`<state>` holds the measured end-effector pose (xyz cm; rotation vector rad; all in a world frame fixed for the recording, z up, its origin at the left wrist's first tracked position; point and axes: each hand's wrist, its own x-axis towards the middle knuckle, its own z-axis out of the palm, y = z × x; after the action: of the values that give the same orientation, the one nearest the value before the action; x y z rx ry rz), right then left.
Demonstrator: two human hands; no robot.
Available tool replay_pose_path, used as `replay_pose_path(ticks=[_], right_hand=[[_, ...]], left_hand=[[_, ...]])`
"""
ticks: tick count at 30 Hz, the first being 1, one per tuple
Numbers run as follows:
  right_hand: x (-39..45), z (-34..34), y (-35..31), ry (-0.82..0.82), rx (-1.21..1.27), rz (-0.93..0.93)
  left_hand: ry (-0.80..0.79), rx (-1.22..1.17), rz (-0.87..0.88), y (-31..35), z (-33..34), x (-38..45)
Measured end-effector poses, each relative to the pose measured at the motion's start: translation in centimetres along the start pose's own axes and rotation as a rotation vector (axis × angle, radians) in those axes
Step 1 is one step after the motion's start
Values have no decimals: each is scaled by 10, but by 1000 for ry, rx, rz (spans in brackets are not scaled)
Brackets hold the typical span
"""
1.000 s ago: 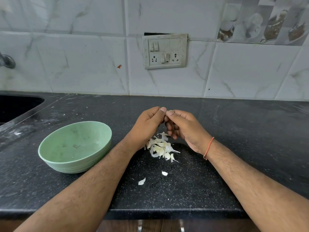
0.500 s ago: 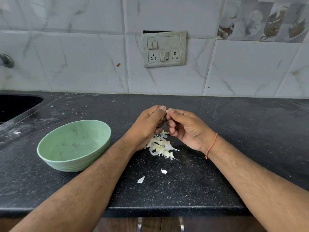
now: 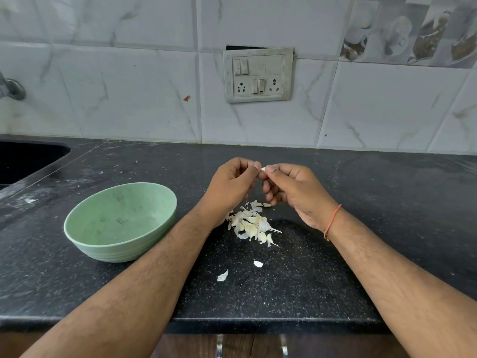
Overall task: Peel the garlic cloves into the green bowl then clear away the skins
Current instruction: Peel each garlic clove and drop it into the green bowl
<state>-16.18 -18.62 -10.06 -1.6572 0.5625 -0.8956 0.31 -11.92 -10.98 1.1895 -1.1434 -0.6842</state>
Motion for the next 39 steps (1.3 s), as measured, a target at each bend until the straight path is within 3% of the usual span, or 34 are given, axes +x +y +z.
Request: replay_pose_path(ticks=[4,10,20,29,34,39], right_hand=[[2,3,5,48,-142,-52],[3,4,6,95,-165,-104],[3,-4,7,50,-203,-111],[2,5,18,213,-496,-245],[2,10,19,310,-764,-422],[0,10,16,311,-743,-405]], left_hand=[[2,-106,14,-3,1,3],[-42,-198,-4,-4,-1,4],[-79,-211,-4,-8,-3,4],[9,-140,0,-15,2,1],[44,-111,18,-17,3,3],[29,-142,31,-12,-1,3]])
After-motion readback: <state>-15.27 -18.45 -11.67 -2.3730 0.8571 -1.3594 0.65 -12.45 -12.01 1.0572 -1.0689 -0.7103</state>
